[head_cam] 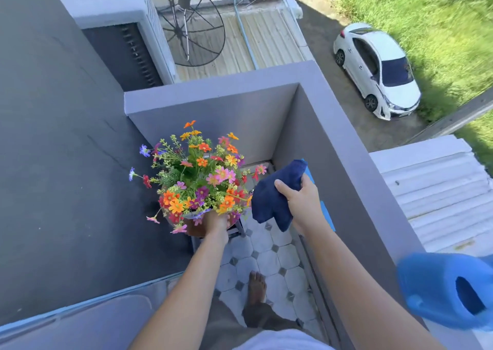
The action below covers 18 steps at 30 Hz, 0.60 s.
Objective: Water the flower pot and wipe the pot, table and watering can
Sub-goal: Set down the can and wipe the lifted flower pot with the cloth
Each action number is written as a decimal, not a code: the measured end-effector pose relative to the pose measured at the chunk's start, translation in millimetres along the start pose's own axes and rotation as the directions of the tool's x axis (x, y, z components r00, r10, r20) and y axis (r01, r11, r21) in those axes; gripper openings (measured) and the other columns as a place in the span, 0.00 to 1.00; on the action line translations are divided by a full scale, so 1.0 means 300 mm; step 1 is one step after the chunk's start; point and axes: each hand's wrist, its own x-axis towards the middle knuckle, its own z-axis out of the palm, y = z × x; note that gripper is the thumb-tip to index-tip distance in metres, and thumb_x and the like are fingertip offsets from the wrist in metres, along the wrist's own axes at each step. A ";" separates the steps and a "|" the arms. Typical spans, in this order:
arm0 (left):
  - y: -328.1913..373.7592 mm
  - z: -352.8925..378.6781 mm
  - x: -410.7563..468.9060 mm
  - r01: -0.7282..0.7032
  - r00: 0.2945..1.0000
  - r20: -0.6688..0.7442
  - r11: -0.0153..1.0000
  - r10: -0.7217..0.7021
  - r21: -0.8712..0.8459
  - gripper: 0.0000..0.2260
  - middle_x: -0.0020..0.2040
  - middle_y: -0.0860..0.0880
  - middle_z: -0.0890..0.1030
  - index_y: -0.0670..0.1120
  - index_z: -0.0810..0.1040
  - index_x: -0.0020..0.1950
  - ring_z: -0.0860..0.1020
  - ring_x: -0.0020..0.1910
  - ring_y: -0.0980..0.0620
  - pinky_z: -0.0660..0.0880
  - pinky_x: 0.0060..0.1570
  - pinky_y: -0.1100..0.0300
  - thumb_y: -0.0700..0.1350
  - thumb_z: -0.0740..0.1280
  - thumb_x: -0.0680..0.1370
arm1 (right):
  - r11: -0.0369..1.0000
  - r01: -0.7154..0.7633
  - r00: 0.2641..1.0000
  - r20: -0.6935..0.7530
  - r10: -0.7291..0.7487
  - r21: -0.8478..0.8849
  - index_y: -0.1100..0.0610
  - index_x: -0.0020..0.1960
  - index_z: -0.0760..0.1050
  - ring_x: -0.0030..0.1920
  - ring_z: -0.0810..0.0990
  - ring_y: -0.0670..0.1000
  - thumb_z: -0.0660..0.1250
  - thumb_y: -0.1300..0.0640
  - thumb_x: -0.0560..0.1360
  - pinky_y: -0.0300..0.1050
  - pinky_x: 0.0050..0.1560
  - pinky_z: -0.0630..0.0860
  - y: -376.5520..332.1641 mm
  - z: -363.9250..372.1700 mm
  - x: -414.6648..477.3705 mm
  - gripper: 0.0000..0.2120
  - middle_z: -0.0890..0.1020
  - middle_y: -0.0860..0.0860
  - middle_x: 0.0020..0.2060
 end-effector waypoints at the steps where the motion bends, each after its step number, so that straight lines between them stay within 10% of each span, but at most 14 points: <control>1: 0.007 -0.018 0.026 -0.007 1.000 0.001 1.000 0.007 0.022 0.10 0.41 0.40 0.82 0.41 0.75 0.54 0.74 0.33 0.48 0.63 0.33 0.57 0.34 0.56 0.80 | 1.000 -0.004 1.000 0.006 0.004 -0.001 0.57 0.58 0.76 0.53 0.84 0.58 0.74 0.56 0.78 0.53 0.53 0.80 -0.007 -0.007 0.008 0.11 0.85 0.54 0.51; 9: 0.312 -0.109 -0.124 -0.166 0.970 0.180 0.986 0.166 -0.016 0.12 0.45 0.35 0.86 0.39 0.79 0.57 0.73 0.25 0.54 0.70 0.25 0.63 0.45 0.62 0.83 | 0.994 0.029 0.999 0.022 -0.032 0.108 0.57 0.57 0.77 0.53 0.84 0.57 0.73 0.57 0.78 0.53 0.54 0.79 -0.118 0.016 0.054 0.10 0.85 0.54 0.51; 15: 0.548 -0.157 -0.365 -0.343 0.907 0.280 0.938 0.316 0.051 0.14 0.50 0.35 0.86 0.39 0.78 0.60 0.77 0.30 0.51 0.73 0.29 0.59 0.42 0.56 0.84 | 0.960 0.120 0.985 0.088 -0.146 0.254 0.56 0.41 0.65 0.31 0.66 0.51 0.65 0.64 0.74 0.42 0.30 0.62 -0.320 0.097 0.085 0.09 0.69 0.53 0.32; 18: 0.673 -0.174 -0.470 -0.409 0.848 0.382 0.912 0.366 0.032 0.12 0.50 0.31 0.85 0.37 0.77 0.59 0.78 0.31 0.49 0.74 0.29 0.58 0.42 0.58 0.84 | 0.934 0.250 0.950 0.123 -0.287 0.255 0.58 0.47 0.77 0.33 0.76 0.48 0.66 0.65 0.76 0.40 0.31 0.71 -0.433 0.154 0.100 0.04 0.80 0.54 0.37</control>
